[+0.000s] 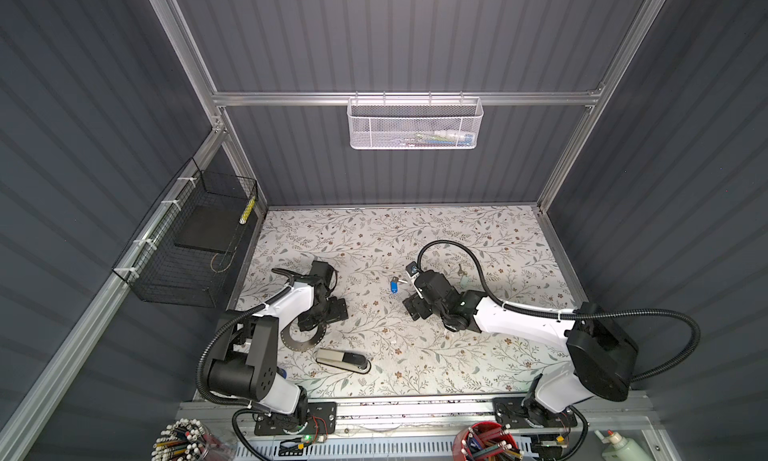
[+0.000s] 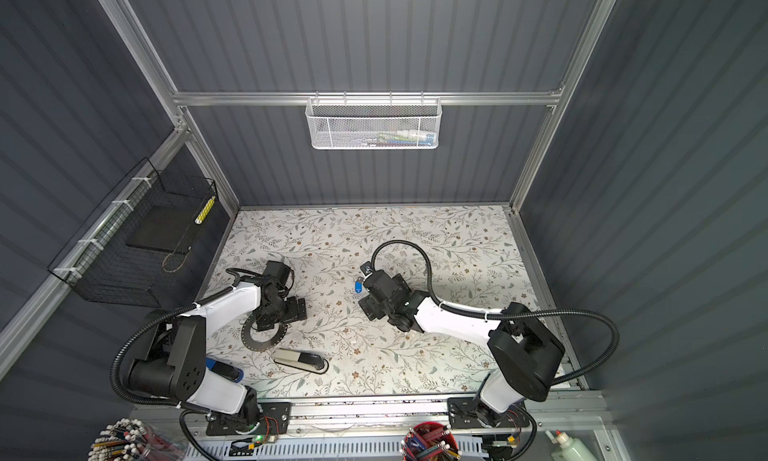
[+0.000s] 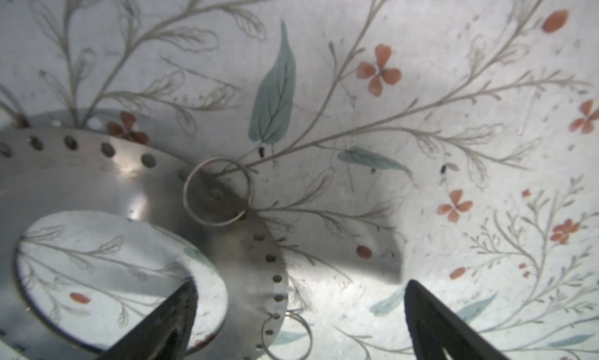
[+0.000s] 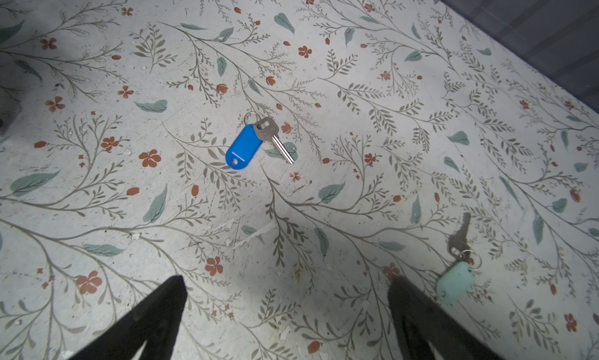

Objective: Put the keys on the keyring
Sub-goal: 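Move the left gripper over the metal ring plate while the right gripper approaches the keys, then reach the right gripper over the metal ring plate toward a split ring on its edge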

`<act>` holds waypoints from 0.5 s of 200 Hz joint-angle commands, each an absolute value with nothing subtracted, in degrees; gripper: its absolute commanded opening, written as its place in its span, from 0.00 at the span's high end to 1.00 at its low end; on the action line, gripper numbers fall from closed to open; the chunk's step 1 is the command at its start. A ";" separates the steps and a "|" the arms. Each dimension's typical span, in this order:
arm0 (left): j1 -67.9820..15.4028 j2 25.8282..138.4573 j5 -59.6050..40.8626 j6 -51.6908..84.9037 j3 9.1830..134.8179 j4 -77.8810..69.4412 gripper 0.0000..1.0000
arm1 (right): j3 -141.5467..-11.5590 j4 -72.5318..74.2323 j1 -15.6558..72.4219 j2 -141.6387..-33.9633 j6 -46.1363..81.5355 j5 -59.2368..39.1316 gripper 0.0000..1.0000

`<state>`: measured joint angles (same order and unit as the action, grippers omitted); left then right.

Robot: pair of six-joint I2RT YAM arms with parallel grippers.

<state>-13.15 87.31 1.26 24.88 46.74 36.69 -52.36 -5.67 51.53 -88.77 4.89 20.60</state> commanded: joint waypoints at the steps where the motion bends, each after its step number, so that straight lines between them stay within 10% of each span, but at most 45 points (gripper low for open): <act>1: -13.01 88.95 -6.40 24.21 44.00 32.12 0.00 | -51.42 -5.89 51.77 -88.24 5.43 21.89 0.01; 100: -19.93 91.43 -16.87 31.87 46.48 22.68 0.00 | -50.55 -5.18 51.71 -87.28 5.18 21.28 0.01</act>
<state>-17.52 87.66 -11.31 28.77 46.78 24.40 -51.42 -5.56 51.53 -88.64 4.95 20.91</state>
